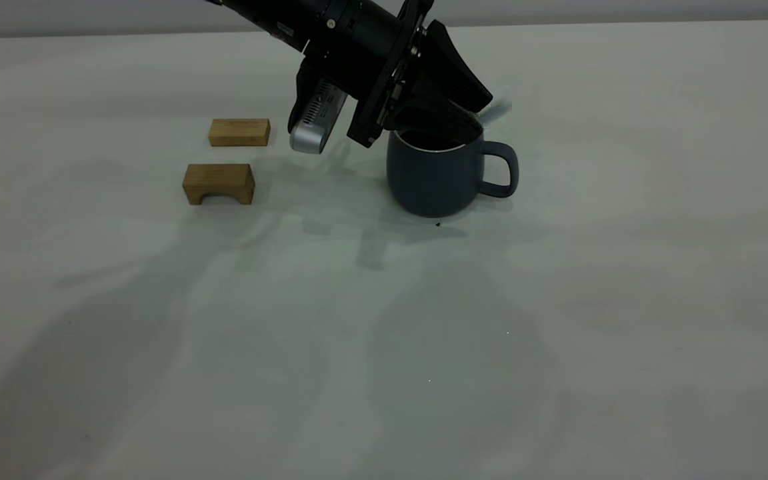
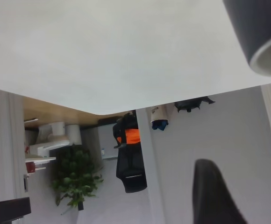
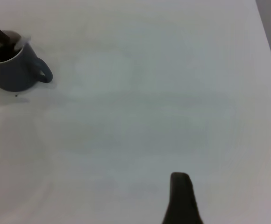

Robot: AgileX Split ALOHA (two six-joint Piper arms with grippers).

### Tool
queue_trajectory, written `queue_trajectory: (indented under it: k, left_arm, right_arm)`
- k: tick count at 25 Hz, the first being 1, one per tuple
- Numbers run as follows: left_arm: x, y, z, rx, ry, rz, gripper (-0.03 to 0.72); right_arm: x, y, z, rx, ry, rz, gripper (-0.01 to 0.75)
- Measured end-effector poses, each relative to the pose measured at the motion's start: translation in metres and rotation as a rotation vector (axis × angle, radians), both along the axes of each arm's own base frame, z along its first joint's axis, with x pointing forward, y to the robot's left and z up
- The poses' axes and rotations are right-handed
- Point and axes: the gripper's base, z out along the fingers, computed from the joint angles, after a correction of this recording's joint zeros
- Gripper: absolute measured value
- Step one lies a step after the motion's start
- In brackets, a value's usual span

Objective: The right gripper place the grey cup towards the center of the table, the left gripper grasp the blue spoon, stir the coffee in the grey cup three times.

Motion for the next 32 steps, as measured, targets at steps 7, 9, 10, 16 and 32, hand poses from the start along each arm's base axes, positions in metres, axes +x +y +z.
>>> queue_trajectory:
  k: [7,9,10,16,32]
  left_arm:
    - [0.007,0.004,0.055,0.057,-0.242,-0.064,0.441]
    - [0.004,0.010,0.079,0.118,-0.335,-0.131,0.441]
    - [0.002,0.013,0.091,0.153,-0.380,-0.172,0.441]
    - [-0.011,0.045,0.155,0.442,-0.755,-0.556,0.441]
    - [-0.103,0.155,0.302,1.200,-1.000,-1.152,0.441]
  right_arm:
    - [0.000,0.000,0.000,0.000,0.000,0.000,0.591]
    - [0.000,0.000,0.000,0.000,0.000,0.000,0.591]
    - [0.000,0.000,0.000,0.000,0.000,0.000,0.591]
    - [0.000,0.000,0.000,0.000,0.000,0.000,0.591]
    - [0.000,0.000,0.000,0.001,0.000,0.000,0.591]
